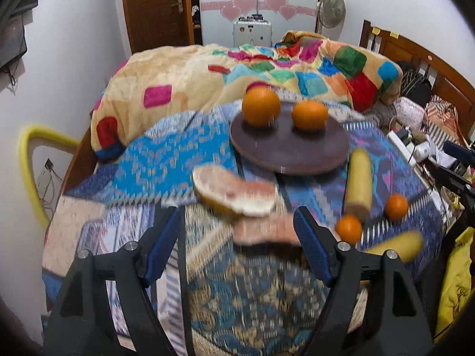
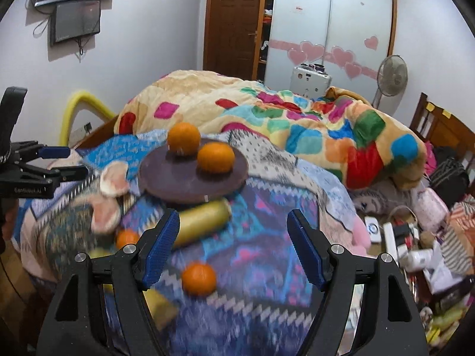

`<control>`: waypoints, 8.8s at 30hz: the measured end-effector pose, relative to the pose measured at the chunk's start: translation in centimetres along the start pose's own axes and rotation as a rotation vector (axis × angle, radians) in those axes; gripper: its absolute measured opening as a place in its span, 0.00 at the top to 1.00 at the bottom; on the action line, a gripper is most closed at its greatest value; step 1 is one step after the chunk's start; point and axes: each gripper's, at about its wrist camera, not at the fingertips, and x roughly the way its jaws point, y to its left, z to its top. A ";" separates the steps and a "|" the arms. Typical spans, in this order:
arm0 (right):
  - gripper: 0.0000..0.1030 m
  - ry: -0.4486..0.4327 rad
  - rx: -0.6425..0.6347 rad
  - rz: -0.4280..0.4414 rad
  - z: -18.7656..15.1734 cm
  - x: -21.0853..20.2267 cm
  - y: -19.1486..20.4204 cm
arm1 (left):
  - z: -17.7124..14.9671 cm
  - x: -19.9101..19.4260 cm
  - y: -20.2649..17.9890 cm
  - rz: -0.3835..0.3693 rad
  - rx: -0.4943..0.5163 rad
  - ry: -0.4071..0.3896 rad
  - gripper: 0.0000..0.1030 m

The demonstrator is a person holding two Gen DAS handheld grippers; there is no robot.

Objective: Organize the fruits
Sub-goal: 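Raise both grippers off the plate and move toward the pomelo segments, then grasp a pink pomelo segment with the left gripper while the right grasps a bamboo shoot, then lift the pomelo segment with the left gripper while the right lifts the bamboo shoot, then lower the pomelo segment onto the plate and open the left gripper while the right carries the bamboo shoot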

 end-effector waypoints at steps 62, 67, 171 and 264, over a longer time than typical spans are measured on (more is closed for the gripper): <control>0.28 0.066 0.036 0.111 -4.8 4.5 7.2 | -6.4 -0.8 -2.9 0.009 -0.029 -0.078 0.25; 0.28 0.049 0.052 0.110 -5.3 3.4 5.7 | -5.8 0.5 -3.8 0.002 -0.003 -0.061 0.25; 0.66 0.129 0.105 0.158 -5.7 4.1 1.5 | -5.3 1.3 -0.7 -0.051 0.064 0.022 0.66; 0.67 0.076 -0.063 0.192 6.2 12.6 2.6 | 9.9 10.4 -3.5 -0.123 0.051 -0.128 0.73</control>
